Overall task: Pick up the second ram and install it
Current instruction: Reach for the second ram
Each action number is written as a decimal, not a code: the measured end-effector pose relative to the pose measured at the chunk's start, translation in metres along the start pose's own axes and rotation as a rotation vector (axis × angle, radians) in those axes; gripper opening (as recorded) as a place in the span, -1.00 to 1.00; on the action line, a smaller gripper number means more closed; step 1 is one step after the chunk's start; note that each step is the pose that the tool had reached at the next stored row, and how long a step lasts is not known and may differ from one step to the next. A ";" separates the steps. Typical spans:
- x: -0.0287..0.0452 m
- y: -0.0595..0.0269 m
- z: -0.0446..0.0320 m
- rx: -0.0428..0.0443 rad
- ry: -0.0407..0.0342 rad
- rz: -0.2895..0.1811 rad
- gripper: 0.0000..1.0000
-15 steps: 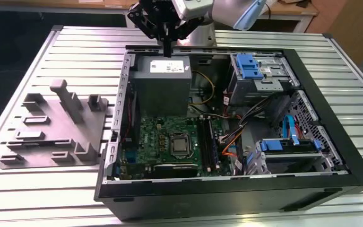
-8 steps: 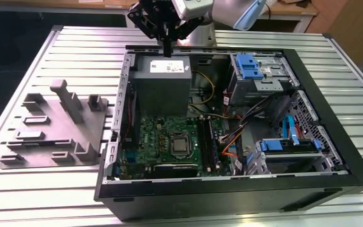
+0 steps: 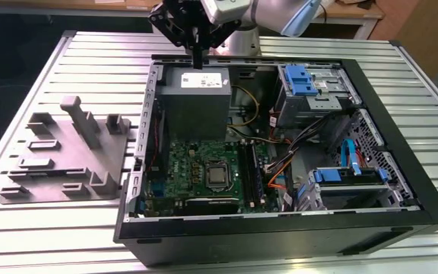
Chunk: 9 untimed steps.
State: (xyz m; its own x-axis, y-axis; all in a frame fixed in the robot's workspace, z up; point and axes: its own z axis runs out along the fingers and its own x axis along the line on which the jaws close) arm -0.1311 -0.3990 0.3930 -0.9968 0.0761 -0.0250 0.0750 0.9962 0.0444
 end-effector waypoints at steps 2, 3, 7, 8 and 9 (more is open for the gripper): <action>0.0046 -0.0003 0.0001 -0.0001 -0.0001 0.000 -0.80; 0.0073 -0.0005 0.0001 0.0000 -0.0001 0.000 -0.80; 0.0183 -0.0014 0.0001 0.0000 -0.0001 0.000 -0.80; 0.0210 -0.0016 0.0002 0.0000 -0.0001 0.000 -0.80; 0.0240 -0.0018 0.0003 -0.0001 -0.0002 0.000 -0.80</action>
State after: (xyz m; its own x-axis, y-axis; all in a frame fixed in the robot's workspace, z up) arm -0.1551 -0.3989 0.3920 -0.9968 0.0763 -0.0252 0.0751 0.9962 0.0445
